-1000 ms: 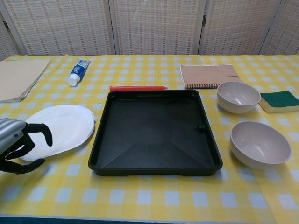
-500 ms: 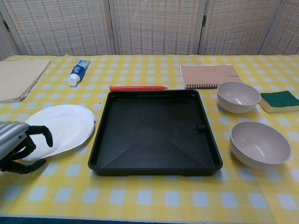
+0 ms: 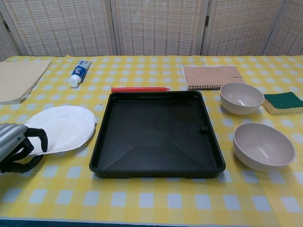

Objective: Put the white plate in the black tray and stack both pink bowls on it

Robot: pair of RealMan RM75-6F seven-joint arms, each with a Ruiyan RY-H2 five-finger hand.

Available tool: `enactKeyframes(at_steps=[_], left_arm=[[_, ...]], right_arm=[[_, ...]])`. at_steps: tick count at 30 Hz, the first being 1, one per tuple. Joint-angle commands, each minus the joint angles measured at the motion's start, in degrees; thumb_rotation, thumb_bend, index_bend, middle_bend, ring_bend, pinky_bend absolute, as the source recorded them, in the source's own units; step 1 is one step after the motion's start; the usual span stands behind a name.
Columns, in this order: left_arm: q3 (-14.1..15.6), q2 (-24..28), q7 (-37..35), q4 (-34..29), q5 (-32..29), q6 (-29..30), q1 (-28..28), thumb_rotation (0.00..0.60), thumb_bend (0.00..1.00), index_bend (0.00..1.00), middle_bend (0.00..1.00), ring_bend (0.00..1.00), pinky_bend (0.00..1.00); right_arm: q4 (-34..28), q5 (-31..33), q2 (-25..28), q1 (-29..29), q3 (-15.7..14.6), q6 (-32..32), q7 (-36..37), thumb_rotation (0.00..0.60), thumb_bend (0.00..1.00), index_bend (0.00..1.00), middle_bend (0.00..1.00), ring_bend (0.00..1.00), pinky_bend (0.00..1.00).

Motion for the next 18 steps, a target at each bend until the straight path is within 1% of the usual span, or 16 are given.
enactKeyframes(at_steps=[1,6,11,18], left_arm=[[-0.1,-0.8,0.0,1.4,0.5,1.4,0.1,0.600,0.53,0.61,1.00,1.00,1.00],[-0.2,-1.5,0.2,3.0,1.4,3.8,0.2,0.600,0.60,0.63,1.00,1.00,1.00],[-0.6,-2.6,0.1,5.1,4.1,9.8,0.6,0.600,0.61,0.64,1.00,1.00,1.00],[-1.6,-1.1,-0.4,3.5,7.5,17.2,0.5,0.600,0.61,0.64,1.00,1.00,1.00]], right_arm=[[0.0,0.0,0.0,0.0,0.0,0.0,0.0,0.600,0.36,0.00,0.00,0.00,0.00],[0.0,-0.2,0.0,0.0,-0.2,-0.1,-0.1,0.600,0.36,0.00,0.00,0.00,0.00],[0.0,-0.5,0.0,-0.1,-0.4,0.0,-0.1,0.600,0.36,0.00,0.00,0.00,0.00],[-0.6,-0.5,0.4,-0.1,-0.8,-0.6,-0.4,0.600,0.36,0.00,0.00,0.00,0.00]])
